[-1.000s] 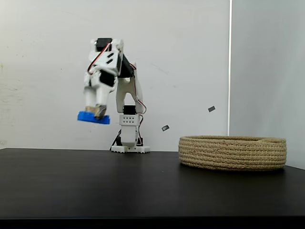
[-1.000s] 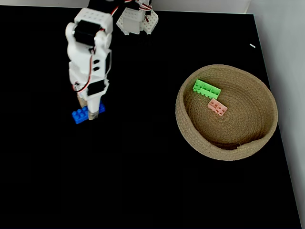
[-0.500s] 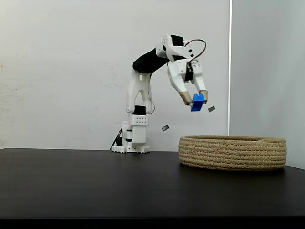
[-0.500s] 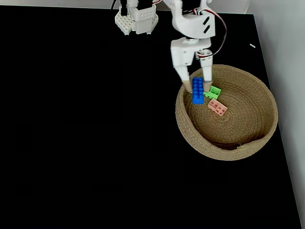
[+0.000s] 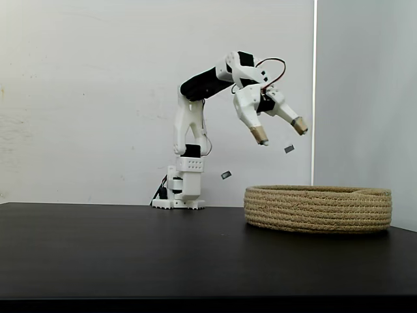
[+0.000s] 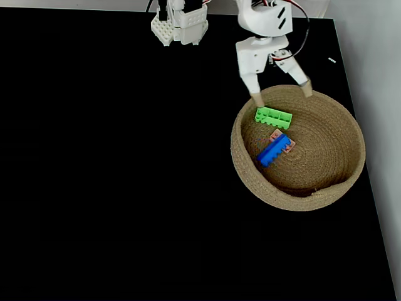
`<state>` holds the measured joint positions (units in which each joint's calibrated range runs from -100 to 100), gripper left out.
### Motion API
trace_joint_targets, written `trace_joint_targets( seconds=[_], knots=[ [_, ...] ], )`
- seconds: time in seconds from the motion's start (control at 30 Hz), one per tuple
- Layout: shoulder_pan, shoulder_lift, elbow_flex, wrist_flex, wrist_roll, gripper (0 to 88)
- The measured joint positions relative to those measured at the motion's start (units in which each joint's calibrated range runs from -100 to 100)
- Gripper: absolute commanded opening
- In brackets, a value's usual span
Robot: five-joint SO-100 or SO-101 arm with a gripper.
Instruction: Place the lego blocks in the tray
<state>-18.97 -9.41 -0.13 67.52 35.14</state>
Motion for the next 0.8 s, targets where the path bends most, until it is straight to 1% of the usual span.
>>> trace_joint_targets(
  seconds=[0.07, 0.1, 0.27, 0.37, 0.47, 0.6, 0.8],
  knots=[
    [3.7, -4.4, 5.1, -1.6, 1.4, 1.0],
    [5.9, -7.1, 8.4, -2.8, 2.3, 0.0],
    [18.2, -25.2, 32.4, -10.9, 8.3, 0.0],
    [22.6, -37.4, 49.5, -13.2, 11.6, 0.0],
    [24.0, -48.1, 63.7, -14.5, 12.7, 0.0],
    [24.2, -60.6, 78.0, -15.7, 13.5, 0.0],
    [25.6, -75.1, 91.6, -12.0, 15.7, 0.0]
  ],
)
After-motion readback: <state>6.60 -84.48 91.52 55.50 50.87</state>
